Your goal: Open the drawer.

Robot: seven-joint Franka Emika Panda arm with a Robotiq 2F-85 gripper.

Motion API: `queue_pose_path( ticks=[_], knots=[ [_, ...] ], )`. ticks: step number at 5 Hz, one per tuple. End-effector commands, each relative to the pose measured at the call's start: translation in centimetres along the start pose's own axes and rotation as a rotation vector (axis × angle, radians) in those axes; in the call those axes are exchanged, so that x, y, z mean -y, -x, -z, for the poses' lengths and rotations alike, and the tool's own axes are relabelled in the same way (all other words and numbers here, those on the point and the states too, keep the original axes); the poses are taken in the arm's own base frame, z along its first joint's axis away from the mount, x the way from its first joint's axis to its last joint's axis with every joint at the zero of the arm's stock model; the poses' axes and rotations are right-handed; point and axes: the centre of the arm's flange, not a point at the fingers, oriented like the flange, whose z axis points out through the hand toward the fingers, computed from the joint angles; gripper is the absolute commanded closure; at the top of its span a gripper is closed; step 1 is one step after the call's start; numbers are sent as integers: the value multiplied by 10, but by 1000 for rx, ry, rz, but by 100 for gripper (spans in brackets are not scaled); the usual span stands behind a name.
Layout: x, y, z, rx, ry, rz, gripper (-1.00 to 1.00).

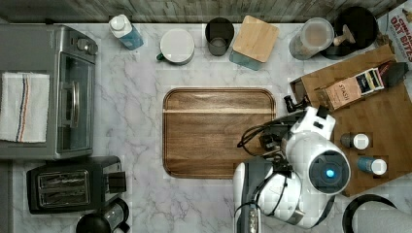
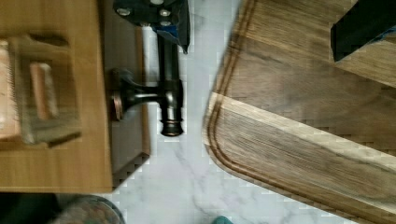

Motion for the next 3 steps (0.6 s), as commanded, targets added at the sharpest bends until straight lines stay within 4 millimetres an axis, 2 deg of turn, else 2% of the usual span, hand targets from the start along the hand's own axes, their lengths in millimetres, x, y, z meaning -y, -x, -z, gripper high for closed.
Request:
queue_pose_path(
  ticks=[1, 3],
  knots=[
    [-12, 33, -27, 51, 51, 110, -100],
    [-41, 61, -40, 40, 93, 52, -100]
  ],
)
